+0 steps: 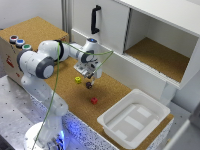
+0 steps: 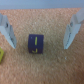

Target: Place the purple object on the table

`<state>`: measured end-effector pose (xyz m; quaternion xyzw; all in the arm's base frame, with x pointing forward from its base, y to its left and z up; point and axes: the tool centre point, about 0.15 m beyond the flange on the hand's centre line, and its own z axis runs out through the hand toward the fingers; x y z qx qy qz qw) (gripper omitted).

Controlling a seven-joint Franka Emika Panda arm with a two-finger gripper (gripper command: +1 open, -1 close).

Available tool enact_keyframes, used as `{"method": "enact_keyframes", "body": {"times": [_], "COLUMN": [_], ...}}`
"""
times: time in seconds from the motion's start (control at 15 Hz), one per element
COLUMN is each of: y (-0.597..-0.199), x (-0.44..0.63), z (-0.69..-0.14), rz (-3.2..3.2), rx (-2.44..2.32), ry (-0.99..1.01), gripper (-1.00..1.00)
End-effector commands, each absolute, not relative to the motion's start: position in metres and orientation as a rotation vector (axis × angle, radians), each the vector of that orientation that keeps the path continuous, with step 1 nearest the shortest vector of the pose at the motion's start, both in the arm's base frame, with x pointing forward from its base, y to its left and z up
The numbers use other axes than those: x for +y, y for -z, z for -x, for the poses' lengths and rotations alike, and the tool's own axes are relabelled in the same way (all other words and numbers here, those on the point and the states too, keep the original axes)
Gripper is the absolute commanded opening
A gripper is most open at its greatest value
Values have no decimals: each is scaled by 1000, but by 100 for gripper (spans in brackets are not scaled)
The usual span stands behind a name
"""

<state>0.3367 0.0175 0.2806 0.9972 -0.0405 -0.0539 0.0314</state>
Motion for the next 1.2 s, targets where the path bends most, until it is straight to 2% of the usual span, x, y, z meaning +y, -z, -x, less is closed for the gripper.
{"method": "enact_keyframes", "body": {"times": [0.0, 0.67, 1.13], "y": [-289, -290, -280], "x": [-1, 8, -63], "z": [-291, -298, -242], "rz": [-3078, -3048, -3044], "rx": [-113, -156, -58], "ry": [72, 94, -10], "gripper": [100, 100, 100]}}
